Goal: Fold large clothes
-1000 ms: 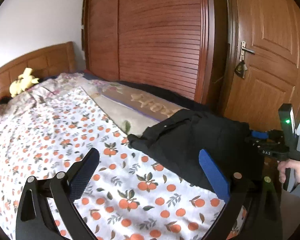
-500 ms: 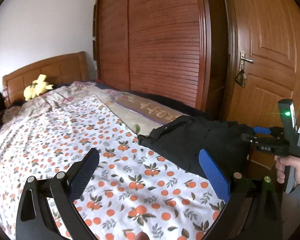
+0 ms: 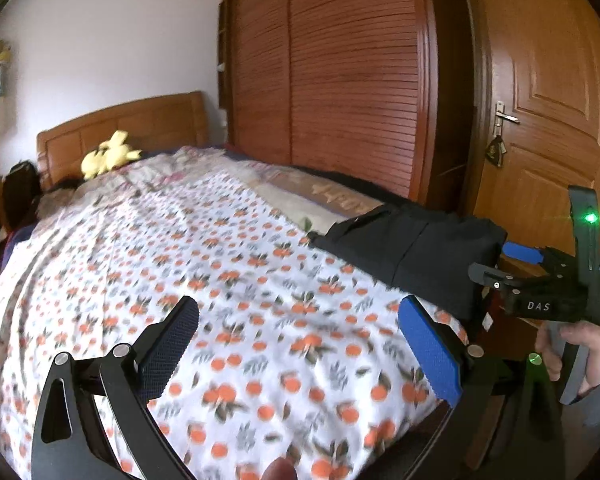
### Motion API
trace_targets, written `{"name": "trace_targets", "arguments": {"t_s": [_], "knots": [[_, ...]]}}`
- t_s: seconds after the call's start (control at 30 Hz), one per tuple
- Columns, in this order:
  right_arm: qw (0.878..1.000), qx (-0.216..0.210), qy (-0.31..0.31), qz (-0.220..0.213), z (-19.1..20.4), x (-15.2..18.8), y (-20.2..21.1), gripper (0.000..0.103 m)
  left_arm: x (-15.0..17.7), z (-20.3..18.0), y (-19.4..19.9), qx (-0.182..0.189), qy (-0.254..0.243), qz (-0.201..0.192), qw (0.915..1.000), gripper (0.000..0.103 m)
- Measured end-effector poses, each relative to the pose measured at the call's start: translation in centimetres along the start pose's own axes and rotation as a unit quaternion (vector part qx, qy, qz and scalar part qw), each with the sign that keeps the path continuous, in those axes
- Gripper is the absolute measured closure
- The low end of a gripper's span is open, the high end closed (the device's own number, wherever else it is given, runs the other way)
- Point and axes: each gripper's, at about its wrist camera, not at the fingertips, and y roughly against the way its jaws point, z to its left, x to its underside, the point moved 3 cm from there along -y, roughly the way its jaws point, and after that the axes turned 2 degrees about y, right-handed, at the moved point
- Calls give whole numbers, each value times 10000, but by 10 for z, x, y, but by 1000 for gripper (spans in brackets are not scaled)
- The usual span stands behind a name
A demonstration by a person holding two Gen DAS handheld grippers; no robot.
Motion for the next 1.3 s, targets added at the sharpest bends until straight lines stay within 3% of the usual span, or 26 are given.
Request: {"name": "trace_targets", "arguments": {"t_s": [0.1, 0.27, 0.6, 0.9, 1.3], "knots": [[9997, -249, 78, -31, 28, 6, 8, 8, 14, 11, 17, -159, 75, 58, 9998, 3], [9983, -517, 276, -21, 68, 15, 12, 8, 42, 39, 41, -765, 408, 207, 9960, 3], [9941, -950, 532, -22, 125, 31, 15, 8, 83, 84, 85, -1110, 880, 185, 9897, 3], [9900, -1225, 691, -136, 168, 37, 34, 8, 98, 117, 135, -1531, 1076, 11, 9823, 3], [9790, -1796, 807, -525, 228, 18, 71, 8, 88, 150, 211, -2305, 1338, -396, 9630, 3]]}}
